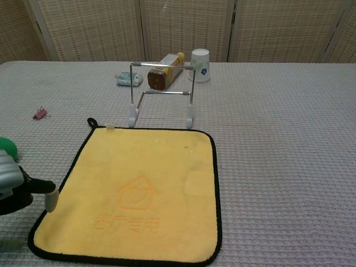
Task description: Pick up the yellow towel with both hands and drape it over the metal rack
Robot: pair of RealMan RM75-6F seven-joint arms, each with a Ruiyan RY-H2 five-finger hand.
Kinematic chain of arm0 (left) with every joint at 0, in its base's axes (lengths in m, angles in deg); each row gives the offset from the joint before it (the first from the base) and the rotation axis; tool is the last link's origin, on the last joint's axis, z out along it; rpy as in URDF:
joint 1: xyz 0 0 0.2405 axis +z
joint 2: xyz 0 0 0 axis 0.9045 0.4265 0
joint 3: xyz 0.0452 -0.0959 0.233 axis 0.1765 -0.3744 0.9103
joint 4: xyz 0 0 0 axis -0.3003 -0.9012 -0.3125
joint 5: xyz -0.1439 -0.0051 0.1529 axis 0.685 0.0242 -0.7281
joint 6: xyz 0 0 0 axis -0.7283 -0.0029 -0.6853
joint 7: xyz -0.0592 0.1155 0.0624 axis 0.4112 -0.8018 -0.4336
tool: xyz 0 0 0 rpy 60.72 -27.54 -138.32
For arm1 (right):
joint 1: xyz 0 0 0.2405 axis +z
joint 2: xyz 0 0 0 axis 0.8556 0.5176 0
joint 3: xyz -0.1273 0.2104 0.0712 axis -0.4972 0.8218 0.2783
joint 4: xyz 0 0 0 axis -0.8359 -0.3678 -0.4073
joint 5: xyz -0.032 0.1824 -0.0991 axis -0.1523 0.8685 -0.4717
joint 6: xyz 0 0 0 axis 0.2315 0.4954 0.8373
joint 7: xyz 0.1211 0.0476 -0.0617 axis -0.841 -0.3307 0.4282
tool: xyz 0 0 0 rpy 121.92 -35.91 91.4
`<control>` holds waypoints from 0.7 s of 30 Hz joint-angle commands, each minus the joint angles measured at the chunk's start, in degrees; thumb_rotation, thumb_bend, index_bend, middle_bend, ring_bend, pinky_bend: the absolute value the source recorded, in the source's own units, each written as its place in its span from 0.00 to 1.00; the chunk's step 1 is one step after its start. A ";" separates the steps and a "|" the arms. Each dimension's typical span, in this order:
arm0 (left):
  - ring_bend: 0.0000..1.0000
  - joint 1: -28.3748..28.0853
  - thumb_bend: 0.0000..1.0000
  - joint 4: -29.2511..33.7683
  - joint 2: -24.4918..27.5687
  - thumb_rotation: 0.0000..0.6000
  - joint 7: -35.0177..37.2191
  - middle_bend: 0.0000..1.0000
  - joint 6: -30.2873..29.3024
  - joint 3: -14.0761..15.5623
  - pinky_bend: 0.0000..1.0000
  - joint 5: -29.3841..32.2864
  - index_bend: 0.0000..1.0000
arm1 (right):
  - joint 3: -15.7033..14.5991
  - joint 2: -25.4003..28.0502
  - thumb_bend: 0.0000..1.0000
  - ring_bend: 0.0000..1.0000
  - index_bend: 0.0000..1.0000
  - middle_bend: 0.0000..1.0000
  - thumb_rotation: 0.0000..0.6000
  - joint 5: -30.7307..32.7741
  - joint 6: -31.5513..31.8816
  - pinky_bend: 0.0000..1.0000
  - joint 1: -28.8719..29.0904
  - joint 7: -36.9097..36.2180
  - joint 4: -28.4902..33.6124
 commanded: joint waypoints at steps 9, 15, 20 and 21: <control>0.79 -0.33 0.13 -0.16 -1.98 1.00 -0.37 0.95 0.39 0.60 0.92 2.00 0.48 | -0.12 -0.29 0.32 0.31 0.10 0.28 1.00 0.27 0.07 0.37 -0.10 -0.72 -0.78; 0.79 -1.13 0.13 -1.06 -4.28 1.00 1.27 0.95 0.71 0.57 0.92 2.59 0.49 | -0.14 -0.35 0.32 0.31 0.10 0.28 1.00 0.62 0.53 0.37 -0.48 -1.35 -1.30; 0.79 -1.73 0.14 -1.75 -6.01 1.00 3.01 0.96 0.45 0.22 0.92 3.26 0.51 | -0.26 -0.51 0.32 0.31 0.10 0.28 1.00 0.63 0.95 0.37 -0.77 -1.97 -1.96; 0.79 -1.86 0.15 -1.88 -6.23 1.00 3.38 0.96 0.32 0.19 0.92 3.25 0.52 | -0.27 -0.48 0.32 0.31 0.10 0.28 1.00 0.67 1.02 0.37 -0.84 -2.09 -2.06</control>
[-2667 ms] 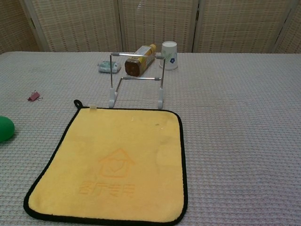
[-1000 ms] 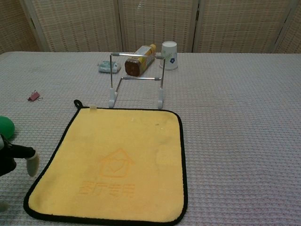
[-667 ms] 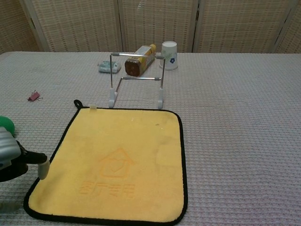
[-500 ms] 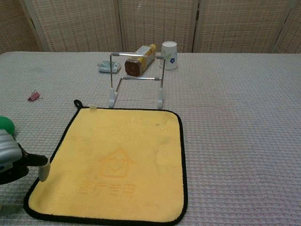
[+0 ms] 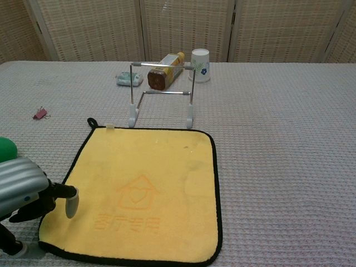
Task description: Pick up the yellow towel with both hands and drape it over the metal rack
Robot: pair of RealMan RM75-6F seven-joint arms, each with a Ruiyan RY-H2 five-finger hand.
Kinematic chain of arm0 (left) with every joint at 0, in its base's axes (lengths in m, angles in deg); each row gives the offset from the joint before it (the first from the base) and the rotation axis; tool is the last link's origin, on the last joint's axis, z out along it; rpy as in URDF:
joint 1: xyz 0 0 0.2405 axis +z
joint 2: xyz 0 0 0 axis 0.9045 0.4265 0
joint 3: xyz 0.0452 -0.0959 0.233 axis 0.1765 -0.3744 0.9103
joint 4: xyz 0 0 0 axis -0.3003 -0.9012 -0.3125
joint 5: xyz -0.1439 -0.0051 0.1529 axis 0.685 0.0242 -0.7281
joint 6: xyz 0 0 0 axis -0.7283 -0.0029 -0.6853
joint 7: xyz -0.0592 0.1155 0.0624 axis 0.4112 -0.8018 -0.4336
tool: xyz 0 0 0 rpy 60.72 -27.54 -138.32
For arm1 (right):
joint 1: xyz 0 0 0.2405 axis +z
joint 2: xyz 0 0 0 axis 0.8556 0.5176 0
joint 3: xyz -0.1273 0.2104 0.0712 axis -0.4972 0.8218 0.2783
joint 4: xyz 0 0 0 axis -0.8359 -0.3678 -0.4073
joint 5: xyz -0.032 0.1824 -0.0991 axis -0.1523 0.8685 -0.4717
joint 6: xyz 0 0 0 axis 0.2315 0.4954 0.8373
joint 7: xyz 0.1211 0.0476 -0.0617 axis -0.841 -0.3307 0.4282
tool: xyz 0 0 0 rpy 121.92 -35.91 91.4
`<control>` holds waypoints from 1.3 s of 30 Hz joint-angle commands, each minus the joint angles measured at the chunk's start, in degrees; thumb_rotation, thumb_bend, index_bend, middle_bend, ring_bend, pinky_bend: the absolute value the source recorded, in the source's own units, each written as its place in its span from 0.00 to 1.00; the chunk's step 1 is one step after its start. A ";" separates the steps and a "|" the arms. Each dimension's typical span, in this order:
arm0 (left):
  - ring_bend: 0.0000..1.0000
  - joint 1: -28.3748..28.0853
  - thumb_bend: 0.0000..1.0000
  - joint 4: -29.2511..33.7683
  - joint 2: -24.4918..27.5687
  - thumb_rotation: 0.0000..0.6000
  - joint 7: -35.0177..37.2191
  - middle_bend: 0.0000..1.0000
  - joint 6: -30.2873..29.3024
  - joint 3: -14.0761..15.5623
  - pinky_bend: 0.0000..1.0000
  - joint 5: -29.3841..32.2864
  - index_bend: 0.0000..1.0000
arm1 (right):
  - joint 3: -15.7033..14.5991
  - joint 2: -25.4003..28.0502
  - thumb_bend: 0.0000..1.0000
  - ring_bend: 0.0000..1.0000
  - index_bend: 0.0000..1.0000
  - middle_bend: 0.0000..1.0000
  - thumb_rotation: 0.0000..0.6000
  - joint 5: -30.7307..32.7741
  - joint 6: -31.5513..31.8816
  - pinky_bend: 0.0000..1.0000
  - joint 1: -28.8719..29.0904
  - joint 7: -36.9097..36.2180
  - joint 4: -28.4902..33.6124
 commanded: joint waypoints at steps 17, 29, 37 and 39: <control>0.82 -0.90 0.43 -2.62 -3.34 1.00 2.57 0.99 -2.40 -0.48 0.93 1.47 0.67 | -1.14 -0.52 0.32 0.31 0.10 0.29 1.00 -3.04 0.19 0.37 0.50 0.06 0.08; 0.83 -0.40 0.45 -2.54 -3.29 1.00 2.75 1.00 -4.07 0.22 0.93 1.98 0.70 | -2.87 -4.57 0.32 0.69 0.19 0.71 1.00 -12.06 -7.57 0.84 7.82 5.26 5.88; 0.83 0.32 0.45 -2.20 -3.51 1.00 2.45 1.00 -5.41 0.65 0.93 2.05 0.69 | -2.30 -9.49 0.28 0.89 0.27 0.89 1.00 -13.60 -19.80 1.00 15.78 10.48 11.55; 0.83 0.42 0.45 -2.16 -3.49 1.00 2.35 1.00 -5.65 0.73 0.93 2.00 0.69 | -2.09 -10.86 0.24 0.92 0.30 0.92 1.00 -13.15 -22.48 1.00 17.31 11.48 12.28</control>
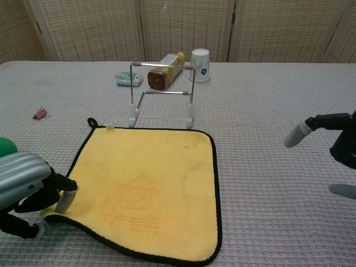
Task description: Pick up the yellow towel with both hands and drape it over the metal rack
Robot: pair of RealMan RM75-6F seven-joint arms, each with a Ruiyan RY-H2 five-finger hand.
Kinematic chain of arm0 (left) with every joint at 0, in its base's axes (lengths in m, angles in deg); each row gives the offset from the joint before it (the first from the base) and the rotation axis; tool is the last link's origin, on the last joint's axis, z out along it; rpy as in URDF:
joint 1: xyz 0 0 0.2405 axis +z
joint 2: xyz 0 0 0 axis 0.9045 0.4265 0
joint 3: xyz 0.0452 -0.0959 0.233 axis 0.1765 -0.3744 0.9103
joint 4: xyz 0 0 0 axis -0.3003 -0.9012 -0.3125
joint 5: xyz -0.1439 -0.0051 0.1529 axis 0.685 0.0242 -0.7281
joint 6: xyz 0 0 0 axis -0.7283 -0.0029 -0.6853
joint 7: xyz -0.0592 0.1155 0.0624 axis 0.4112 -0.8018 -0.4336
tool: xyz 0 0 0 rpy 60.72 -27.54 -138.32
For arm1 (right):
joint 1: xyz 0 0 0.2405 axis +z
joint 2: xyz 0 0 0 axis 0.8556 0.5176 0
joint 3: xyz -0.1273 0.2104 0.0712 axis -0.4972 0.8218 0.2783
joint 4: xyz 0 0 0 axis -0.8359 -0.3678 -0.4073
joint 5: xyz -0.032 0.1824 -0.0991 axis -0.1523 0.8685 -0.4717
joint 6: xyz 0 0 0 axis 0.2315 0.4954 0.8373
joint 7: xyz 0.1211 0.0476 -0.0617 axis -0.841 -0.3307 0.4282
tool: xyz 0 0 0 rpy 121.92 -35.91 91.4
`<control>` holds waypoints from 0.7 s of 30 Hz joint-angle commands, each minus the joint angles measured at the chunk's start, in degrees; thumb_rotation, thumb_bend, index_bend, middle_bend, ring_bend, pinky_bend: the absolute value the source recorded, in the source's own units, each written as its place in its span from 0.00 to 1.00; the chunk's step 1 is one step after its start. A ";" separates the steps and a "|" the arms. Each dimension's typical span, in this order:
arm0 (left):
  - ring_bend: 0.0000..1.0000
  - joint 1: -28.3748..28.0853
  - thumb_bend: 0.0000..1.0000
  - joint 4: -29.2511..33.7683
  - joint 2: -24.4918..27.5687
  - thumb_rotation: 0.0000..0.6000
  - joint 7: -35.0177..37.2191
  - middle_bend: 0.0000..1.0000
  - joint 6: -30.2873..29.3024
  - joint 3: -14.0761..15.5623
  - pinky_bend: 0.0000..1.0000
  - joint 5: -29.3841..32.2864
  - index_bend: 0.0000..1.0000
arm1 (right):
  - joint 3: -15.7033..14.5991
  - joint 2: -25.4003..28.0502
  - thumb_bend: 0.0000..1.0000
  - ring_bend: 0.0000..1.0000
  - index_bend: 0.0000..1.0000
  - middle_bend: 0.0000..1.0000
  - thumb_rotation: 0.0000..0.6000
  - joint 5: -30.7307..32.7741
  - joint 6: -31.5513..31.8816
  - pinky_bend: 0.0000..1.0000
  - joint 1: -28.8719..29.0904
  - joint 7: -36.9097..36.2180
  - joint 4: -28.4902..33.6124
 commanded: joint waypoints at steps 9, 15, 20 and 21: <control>0.84 0.59 0.45 0.23 -0.24 1.00 -0.48 1.00 -0.58 0.37 0.93 0.32 0.69 | 1.31 -8.35 0.21 0.95 0.36 0.94 1.00 4.07 -17.15 1.00 9.77 8.94 4.25; 0.84 0.97 0.45 0.33 -0.57 1.00 -0.88 1.00 -0.87 0.38 0.93 0.68 0.69 | 2.07 -10.45 0.21 0.95 0.37 0.94 1.00 7.10 -21.75 1.00 12.57 12.35 4.70; 0.84 1.29 0.45 0.81 -0.47 1.00 -1.69 1.00 -0.66 0.33 0.94 1.39 0.69 | 1.86 -12.06 0.21 0.95 0.38 0.94 1.00 8.64 -24.11 1.00 14.16 15.11 4.17; 0.84 1.33 0.45 0.85 -0.47 1.00 -1.80 1.00 -0.64 0.31 0.94 1.50 0.69 | 1.84 -12.38 0.22 0.95 0.38 0.94 1.00 8.86 -24.37 1.00 14.39 15.54 4.04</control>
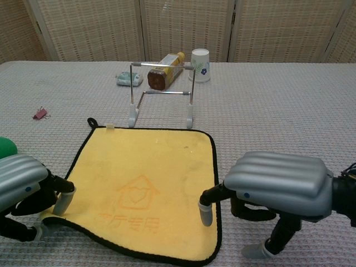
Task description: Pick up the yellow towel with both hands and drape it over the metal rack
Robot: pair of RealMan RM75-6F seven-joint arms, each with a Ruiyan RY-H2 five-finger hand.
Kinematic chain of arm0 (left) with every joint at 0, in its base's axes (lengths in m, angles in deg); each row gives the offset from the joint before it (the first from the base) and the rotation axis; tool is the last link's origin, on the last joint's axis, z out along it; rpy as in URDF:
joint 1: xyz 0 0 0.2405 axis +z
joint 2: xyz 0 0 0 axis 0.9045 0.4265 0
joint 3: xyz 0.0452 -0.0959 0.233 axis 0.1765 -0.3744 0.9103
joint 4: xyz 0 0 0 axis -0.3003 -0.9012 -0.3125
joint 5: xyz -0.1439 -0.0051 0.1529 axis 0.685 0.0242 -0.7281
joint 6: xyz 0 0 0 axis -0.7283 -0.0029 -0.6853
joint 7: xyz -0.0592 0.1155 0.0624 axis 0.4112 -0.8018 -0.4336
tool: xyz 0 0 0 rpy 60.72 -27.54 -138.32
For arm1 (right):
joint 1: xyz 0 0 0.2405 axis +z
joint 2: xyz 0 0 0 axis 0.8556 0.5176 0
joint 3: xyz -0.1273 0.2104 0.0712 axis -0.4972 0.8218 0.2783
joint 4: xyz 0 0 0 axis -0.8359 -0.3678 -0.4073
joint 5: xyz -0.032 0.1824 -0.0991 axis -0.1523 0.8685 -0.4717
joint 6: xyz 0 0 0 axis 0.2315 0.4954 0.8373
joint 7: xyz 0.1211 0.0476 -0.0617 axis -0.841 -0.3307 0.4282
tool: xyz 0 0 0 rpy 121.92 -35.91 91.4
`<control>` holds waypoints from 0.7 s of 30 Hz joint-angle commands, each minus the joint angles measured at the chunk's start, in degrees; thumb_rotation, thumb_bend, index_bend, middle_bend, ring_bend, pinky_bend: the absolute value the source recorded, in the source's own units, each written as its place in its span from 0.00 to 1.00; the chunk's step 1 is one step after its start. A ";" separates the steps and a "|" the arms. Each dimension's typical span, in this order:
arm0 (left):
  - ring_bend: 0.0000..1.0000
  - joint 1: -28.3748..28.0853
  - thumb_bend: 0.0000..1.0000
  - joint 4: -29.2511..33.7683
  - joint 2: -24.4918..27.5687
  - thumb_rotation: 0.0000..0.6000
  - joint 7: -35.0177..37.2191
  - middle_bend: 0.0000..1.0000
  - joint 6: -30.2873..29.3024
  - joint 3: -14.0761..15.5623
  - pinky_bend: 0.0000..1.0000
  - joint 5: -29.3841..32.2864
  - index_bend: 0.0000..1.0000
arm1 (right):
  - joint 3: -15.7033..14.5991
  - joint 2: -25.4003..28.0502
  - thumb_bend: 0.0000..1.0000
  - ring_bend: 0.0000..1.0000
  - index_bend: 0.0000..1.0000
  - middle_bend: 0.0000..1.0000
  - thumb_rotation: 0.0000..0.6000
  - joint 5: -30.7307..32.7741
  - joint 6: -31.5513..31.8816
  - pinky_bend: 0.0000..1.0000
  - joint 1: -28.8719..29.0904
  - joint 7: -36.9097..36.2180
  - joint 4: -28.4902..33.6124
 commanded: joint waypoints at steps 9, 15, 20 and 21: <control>0.84 0.44 0.45 0.77 -0.05 1.00 -1.34 1.00 0.25 -0.45 0.94 1.23 0.69 | 0.71 -4.71 0.24 0.95 0.40 0.95 1.00 3.82 -1.92 1.00 2.32 4.64 -2.97; 0.84 0.66 0.45 0.78 0.10 1.00 -1.43 1.00 0.26 -0.40 0.94 1.54 0.69 | 0.53 -6.28 0.24 0.95 0.41 0.95 1.00 5.36 -2.10 1.00 2.99 6.30 -3.88; 0.84 0.73 0.45 0.66 -0.03 1.00 -1.29 1.00 -0.06 -0.45 0.94 1.36 0.69 | 0.41 -7.70 0.26 0.95 0.42 0.95 1.00 6.10 -2.05 1.00 3.63 7.53 -4.62; 0.84 0.75 0.45 0.64 -0.03 1.00 -1.27 1.00 -0.15 -0.46 0.94 1.32 0.69 | 0.44 -7.93 0.27 0.95 0.43 0.95 1.00 6.18 -1.95 1.00 3.74 7.64 -4.71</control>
